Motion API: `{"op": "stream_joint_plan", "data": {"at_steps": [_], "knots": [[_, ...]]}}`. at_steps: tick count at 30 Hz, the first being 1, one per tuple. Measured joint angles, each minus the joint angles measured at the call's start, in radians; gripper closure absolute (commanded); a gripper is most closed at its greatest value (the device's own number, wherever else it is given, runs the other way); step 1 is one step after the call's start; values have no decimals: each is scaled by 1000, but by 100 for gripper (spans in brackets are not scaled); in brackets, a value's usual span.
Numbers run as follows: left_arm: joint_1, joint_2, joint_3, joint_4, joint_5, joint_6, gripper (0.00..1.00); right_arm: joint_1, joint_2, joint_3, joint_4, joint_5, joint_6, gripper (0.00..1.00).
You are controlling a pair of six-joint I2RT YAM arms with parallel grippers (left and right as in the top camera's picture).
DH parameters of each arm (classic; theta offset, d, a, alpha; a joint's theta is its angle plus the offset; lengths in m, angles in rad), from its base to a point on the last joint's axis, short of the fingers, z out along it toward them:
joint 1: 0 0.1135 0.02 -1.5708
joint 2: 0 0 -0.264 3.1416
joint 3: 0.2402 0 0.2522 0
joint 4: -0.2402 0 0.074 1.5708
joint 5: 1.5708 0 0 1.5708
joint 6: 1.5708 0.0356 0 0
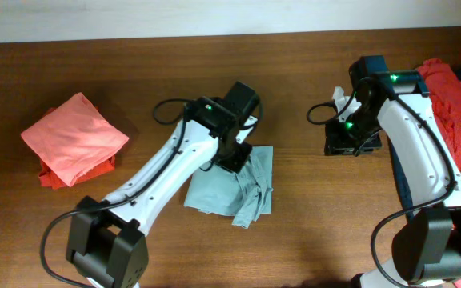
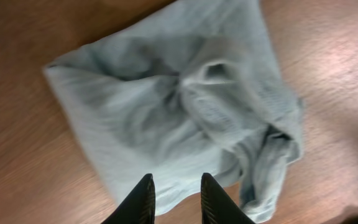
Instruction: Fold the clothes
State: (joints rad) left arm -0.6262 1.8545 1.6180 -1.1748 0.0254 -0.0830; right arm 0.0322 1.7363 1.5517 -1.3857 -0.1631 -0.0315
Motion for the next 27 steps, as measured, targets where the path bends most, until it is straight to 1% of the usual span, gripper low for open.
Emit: {"op": "stream_joint_plan", "data": {"at_steps": [4,6,7,12,19,26,27], "knots": [[49,-7,2,-13,-23,-15,74,4,0,0,-15,-109,-53,43],[81,-7,2,-13,-30,-32,70,25,0,0,-9,-169,-68,42],[97,-7,1,-13,-32,-39,70,33,0,0,-6,-177,-72,41],[168,-7,-31,-11,-39,-82,66,143,17,0,53,-233,-74,41],[225,-7,-74,-14,-41,-98,66,285,123,-2,151,-254,-31,40],[247,-7,-76,-14,-41,-99,66,368,239,-5,211,-258,11,40],[247,-7,-76,-14,-41,-99,66,374,254,-5,220,-259,21,43]]}}
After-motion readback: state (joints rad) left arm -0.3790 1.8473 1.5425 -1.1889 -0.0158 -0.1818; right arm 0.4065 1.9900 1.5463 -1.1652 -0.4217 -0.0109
